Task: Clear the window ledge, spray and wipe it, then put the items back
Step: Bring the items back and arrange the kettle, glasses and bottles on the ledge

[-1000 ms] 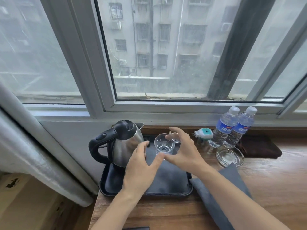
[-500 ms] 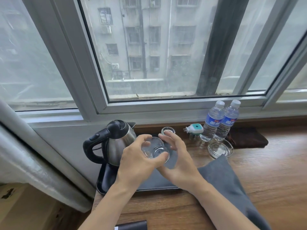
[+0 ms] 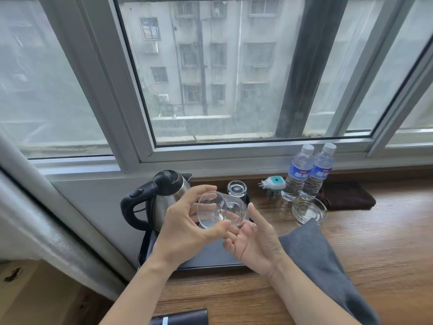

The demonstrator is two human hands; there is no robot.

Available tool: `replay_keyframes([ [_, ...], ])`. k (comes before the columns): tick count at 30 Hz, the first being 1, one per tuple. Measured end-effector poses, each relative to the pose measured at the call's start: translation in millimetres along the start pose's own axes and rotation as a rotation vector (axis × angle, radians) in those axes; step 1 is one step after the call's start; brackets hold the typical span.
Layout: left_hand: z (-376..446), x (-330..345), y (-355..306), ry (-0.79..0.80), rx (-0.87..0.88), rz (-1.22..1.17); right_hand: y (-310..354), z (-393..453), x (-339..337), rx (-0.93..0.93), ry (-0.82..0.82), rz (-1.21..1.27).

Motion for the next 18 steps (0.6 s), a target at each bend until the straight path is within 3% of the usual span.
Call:
replay_keyframes([
  [9,1.1,-4.5,22.4,0.126,-0.005,-0.01,24.8,-0.7,-2.1,-0.081,-0.021,-0.278],
  [13,2.8,-5.4,40.8,0.104,0.003,0.203,51.0,8.0,-7.4,-0.192,-0.086,-0.615],
  [18,4.1,13.9,65.0,0.05,-0.084,0.309,78.7,24.8,-3.5,-0.324,-0.178,-1.275],
])
Point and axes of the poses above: each hand's wrist, its own z-axis towards the middle knuckle, its own x-axis out of the palm, y = z × x, the point moved 1 cm from there along z, towards the middle knuckle, and after that the axes turned 6 degrees about -z, right-handed, at the moved point
